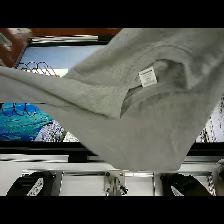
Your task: Fold the shirts.
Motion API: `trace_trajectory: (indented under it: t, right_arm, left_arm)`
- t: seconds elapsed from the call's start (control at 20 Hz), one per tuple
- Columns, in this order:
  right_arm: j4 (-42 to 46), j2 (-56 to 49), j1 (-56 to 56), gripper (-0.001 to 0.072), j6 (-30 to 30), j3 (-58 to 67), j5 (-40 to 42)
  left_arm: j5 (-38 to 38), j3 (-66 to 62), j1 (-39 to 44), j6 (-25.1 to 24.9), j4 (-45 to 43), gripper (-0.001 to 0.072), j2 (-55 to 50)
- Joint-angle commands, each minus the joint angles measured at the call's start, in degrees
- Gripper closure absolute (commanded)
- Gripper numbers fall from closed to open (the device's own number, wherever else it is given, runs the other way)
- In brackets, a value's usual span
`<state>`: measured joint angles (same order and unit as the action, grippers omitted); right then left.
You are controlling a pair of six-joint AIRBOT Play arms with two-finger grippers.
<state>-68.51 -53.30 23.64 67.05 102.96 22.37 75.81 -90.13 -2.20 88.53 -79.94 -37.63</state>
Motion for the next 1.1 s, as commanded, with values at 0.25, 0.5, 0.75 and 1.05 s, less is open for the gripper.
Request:
trace_trajectory:
  t: [0.25, 0.5, 0.75, 1.05]
  right_arm:
    - [-15.3, -31.8, -3.6, 0.0643, -17.8, 0.1, 14.1]
    - [-19.1, -39.4, -3.8, 0.0454, -7.6, 0.1, 35.4]
    - [-12.5, -35.8, -5.0, 0.0198, 15.3, -0.2, 60.8]
    - [-18.4, -15.1, -7.8, 0.0286, 9.5, -36.5, 64.0]
  left_arm:
    - [2.0, 36.2, 0.0, 2.8, 9.6, 0.0675, -0.1]
    - [-15.4, 50.4, 0.0, 2.5, 22.3, 0.0676, -0.1]
    - [-23.5, 50.6, 0.0, -4.3, 25.0, 0.0675, -0.1]
    - [-22.7, 50.6, 0.0, -9.3, 24.9, 0.0675, -0.1]
